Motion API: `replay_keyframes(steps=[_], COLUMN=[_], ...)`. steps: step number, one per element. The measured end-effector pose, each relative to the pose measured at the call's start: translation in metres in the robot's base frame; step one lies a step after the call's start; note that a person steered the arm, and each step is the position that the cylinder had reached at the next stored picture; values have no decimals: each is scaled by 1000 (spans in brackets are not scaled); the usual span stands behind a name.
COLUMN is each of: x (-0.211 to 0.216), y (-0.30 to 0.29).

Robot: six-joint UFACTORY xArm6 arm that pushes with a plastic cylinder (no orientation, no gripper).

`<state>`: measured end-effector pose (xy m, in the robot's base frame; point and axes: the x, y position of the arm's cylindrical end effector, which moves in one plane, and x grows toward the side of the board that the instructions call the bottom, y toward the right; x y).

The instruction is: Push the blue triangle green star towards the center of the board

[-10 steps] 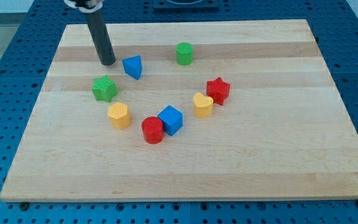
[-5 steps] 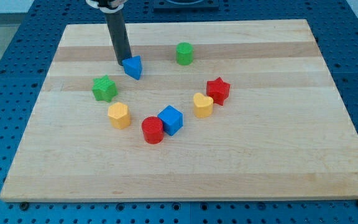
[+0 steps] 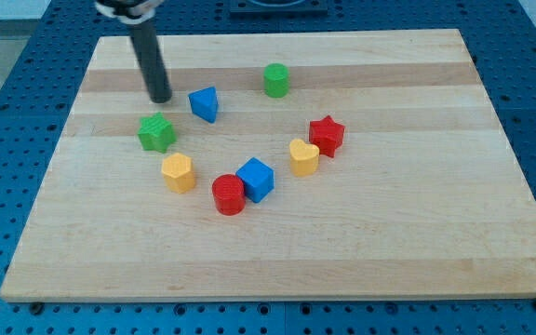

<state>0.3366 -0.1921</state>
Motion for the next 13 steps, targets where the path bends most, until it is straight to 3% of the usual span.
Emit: replay_keyframes(steps=[2,4,8,10,11,13], x=[50,51,51,26,-4,-20], y=[-33,-32,24,7,15,47])
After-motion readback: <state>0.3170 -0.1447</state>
